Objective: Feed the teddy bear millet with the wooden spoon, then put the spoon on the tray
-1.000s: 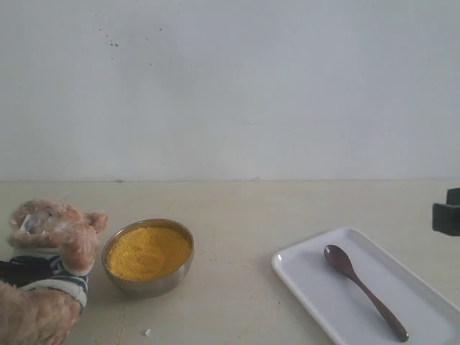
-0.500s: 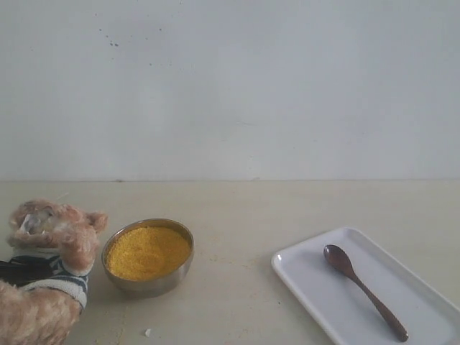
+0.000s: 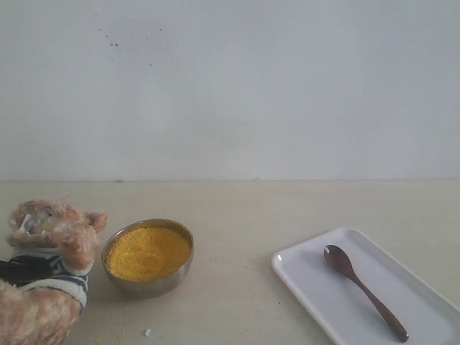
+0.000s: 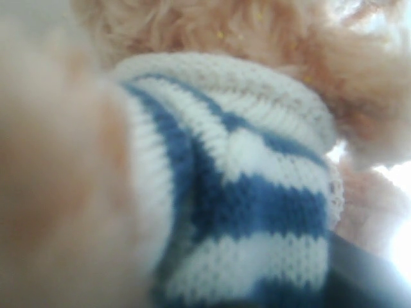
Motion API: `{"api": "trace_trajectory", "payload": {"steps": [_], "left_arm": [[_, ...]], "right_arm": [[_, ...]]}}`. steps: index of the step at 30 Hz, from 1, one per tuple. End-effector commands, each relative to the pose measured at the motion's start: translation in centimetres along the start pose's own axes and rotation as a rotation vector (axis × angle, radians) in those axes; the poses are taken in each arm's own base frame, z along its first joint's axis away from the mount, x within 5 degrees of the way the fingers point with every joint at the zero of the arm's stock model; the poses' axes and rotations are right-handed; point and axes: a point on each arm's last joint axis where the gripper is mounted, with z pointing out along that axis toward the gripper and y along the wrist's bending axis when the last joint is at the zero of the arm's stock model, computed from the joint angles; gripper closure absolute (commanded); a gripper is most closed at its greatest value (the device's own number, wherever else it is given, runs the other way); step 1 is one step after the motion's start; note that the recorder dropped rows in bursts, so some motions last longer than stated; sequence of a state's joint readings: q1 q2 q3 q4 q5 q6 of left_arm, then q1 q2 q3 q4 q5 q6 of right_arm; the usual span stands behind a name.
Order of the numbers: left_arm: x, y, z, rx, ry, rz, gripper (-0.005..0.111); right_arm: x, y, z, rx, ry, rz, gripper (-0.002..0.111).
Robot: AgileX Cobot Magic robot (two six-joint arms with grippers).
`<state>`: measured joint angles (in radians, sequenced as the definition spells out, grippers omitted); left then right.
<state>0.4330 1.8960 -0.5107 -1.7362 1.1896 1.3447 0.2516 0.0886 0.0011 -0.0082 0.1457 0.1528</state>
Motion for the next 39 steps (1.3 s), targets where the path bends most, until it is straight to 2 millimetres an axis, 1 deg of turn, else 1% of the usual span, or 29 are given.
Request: {"api": "trace_trajectory", "payload": {"steps": [1, 3, 5, 7, 9, 15, 21, 24, 28, 31, 39], "left_arm": [[-0.1, -0.4, 0.0, 0.034, -0.002, 0.002, 0.103], [-0.1, -0.4, 0.0, 0.034, -0.002, 0.002, 0.103], [-0.1, -0.4, 0.0, 0.034, -0.002, 0.004, 0.103], [-0.1, -0.4, 0.0, 0.034, -0.002, 0.025, 0.103], [-0.1, -0.4, 0.0, 0.034, -0.003, 0.044, 0.103], [-0.3, -0.5, 0.0, 0.036, -0.005, 0.057, 0.103], [-2.3, -1.5, 0.2, 0.055, -0.030, 0.131, 0.103], [-2.8, -1.8, 0.2, 0.059, -0.038, 0.188, 0.103], [-2.9, -1.9, 0.2, 0.059, -0.040, 0.243, 0.103], [-3.1, -2.0, 0.3, 0.060, -0.044, 0.298, 0.103], [-3.6, -2.2, 0.3, 0.063, -0.051, 0.340, 0.103]], "right_arm": [[0.0, 0.0, 0.0, 0.004, 0.008, -0.013, 0.108], [0.0, 0.1, 0.0, -0.010, 0.011, 0.129, 0.108], [0.2, 0.3, 0.0, -0.027, 0.033, 0.394, 0.108], [0.2, 0.4, 0.0, -0.040, 0.038, 0.568, 0.108], [0.2, 0.5, 0.0, -0.043, 0.038, 0.609, 0.108], [0.1, 0.5, 0.0, -0.043, 0.036, 0.607, 0.108], [0.1, 0.5, 0.0, -0.043, 0.031, 0.605, 0.108], [0.0, 0.4, 0.0, -0.037, 0.012, 0.452, 0.108], [0.0, 0.3, 0.0, -0.034, 0.011, 0.223, 0.108], [0.0, 0.3, 0.0, -0.034, 0.010, 0.215, 0.108], [0.0, 0.3, 0.0, -0.034, 0.010, 0.215, 0.108]]}}
